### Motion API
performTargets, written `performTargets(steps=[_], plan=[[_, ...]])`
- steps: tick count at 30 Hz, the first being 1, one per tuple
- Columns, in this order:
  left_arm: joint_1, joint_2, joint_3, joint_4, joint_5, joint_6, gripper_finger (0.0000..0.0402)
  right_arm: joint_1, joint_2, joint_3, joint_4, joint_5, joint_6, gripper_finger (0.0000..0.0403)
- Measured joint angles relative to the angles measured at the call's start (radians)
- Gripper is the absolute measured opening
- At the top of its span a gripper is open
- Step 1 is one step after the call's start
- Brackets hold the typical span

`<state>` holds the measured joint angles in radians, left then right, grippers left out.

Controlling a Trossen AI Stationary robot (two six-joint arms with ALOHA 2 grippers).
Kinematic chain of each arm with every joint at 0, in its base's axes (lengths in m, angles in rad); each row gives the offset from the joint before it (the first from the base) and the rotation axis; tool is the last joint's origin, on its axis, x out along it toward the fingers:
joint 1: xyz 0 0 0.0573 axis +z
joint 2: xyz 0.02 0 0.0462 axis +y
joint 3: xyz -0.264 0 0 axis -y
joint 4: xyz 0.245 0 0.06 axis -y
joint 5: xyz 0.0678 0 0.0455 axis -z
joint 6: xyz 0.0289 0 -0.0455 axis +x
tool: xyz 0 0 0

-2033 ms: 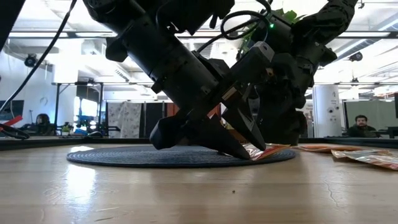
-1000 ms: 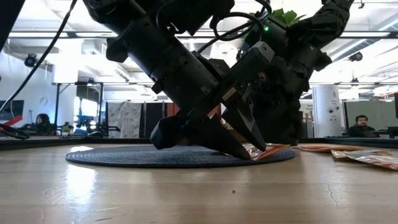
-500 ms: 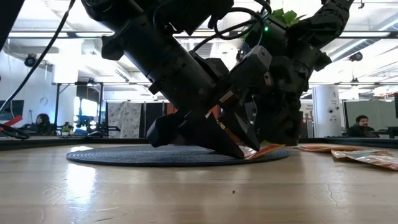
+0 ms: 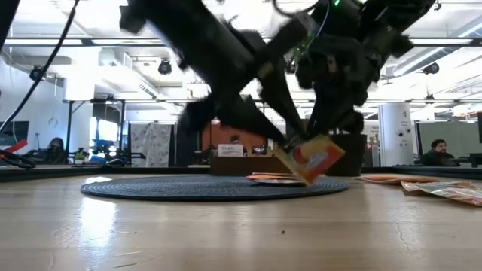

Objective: Pick & Place Tea
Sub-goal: Put the orange tea bag into the middle section of the brown wooden organizer

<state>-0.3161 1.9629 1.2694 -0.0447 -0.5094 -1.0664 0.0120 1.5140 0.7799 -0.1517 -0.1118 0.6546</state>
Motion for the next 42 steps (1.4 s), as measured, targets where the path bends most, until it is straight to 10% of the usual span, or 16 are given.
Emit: performTargets(steps=[14, 22, 42], plan=[[-0.075, -0.366, -0.039, -0.402, -0.412, -0.171, 0.0126, -0.170, -0.248, 0.001, 0.118, 0.249, -0.239, 0.0008], [-0.077, -0.494, -0.131, -0.393, -0.466, -0.205, 0.0126, -0.402, -0.053, 0.113, 0.185, 0.128, -0.378, 0.0008], [-0.092, -0.732, -0.452, -0.287, -0.521, -0.256, 0.0126, -0.541, 0.350, 0.462, 0.074, 0.081, -0.577, 0.0008]])
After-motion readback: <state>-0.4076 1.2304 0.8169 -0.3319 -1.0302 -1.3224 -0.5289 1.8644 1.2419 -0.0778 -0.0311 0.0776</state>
